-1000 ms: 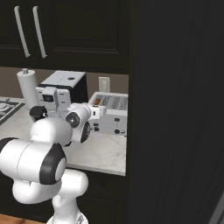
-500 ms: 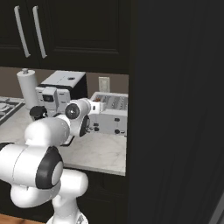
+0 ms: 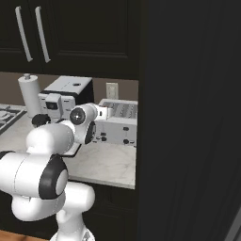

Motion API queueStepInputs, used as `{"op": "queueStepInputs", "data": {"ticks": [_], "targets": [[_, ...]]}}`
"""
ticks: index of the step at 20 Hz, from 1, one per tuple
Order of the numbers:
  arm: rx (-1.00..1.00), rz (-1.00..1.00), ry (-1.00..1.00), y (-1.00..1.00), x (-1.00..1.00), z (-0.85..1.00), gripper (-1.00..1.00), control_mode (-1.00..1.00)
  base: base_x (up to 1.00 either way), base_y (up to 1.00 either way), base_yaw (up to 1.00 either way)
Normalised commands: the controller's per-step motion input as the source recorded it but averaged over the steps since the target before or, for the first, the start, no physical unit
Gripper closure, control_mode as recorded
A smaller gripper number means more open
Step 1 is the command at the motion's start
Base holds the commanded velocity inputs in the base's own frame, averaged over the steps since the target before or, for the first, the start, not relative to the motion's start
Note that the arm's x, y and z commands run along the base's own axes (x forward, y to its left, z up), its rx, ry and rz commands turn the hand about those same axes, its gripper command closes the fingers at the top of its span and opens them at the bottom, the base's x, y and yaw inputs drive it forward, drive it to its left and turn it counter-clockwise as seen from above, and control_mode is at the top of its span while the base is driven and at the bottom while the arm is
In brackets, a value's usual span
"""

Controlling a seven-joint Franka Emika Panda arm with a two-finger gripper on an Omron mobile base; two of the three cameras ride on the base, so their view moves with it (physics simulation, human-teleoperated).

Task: Start the toaster. Once the lever pops up, take the bread to the plate on the dining counter.

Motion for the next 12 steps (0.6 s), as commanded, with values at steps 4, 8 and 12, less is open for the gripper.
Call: {"op": "queueStepInputs", "data": {"ticks": [4,8,12], "targets": [[0.0,0.0,0.0,0.06,0.11,0.0,-1.0,-1.0,0.0,0.0,0.0],[0.0,0.0,0.0,0.01,0.09,0.0,-1.0,-1.0,0.0,0.0,0.0],[0.0,0.0,0.0,0.0,0.13,0.0,-1.0,-1.0,0.0,0.0,0.0]]}}
